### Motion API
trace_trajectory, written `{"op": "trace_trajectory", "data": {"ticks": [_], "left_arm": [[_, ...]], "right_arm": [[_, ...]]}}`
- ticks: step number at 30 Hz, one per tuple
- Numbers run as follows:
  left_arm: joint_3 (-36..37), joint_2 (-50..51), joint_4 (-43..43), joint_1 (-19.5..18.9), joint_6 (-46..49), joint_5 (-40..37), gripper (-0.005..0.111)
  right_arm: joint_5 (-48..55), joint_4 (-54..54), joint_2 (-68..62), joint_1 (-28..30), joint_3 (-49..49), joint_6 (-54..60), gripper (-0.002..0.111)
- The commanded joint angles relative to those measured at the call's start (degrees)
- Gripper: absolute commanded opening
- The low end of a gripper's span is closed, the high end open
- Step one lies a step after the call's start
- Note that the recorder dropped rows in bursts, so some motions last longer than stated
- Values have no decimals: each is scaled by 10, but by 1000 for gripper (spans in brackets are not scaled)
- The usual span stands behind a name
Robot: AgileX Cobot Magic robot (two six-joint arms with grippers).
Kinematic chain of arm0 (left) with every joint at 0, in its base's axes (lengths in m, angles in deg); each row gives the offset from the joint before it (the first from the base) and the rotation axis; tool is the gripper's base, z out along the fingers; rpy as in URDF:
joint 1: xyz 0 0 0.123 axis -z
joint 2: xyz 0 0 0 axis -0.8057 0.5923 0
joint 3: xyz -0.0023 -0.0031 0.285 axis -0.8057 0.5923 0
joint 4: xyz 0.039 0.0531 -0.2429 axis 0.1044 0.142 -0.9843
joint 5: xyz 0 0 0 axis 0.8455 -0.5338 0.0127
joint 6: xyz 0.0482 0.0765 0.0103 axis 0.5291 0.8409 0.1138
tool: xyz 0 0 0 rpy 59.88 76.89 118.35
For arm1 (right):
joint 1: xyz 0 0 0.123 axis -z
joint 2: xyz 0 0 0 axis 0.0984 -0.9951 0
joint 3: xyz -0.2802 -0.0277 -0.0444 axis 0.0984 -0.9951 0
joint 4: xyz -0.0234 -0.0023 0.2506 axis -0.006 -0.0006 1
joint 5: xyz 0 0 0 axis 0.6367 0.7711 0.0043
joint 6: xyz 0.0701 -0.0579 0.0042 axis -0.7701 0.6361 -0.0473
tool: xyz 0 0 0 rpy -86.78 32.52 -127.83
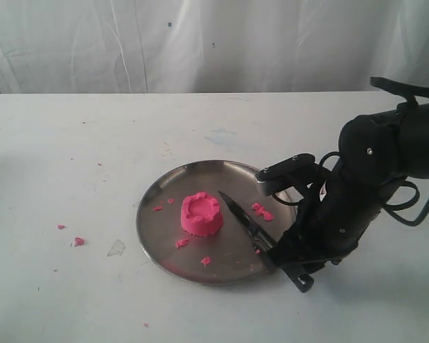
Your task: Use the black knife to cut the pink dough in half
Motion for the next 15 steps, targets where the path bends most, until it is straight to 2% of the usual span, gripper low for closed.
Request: {"op": "trace_trajectory", "data": {"ticks": [1, 6, 8, 9, 10, 12, 13, 15], "left_arm": [[3, -3, -4, 3, -2, 1, 0], [3, -3, -4, 3, -2, 1, 0], [3, -3, -4, 3, -2, 1, 0], [3, -3, -4, 3, -2, 1, 0], [3, -3, -4, 3, -2, 1, 0], [3, -3, -4, 3, -2, 1, 0], [3, -3, -4, 3, -2, 1, 0], [3, -3, -4, 3, -2, 1, 0]], "right_arm": [[-11, 1, 1, 0, -1, 1, 47], [-51, 5, 2, 0, -1, 1, 46], [-55, 33, 10, 0, -1, 1, 45], [-60, 85, 19, 0, -1, 7, 41], [-59, 113, 22, -3, -1, 28, 39], [-34, 242, 36, -23, -1, 178, 31], [-29, 270, 43, -31, -1, 216, 30], [-56, 278, 57, -36, -1, 210, 27]]}}
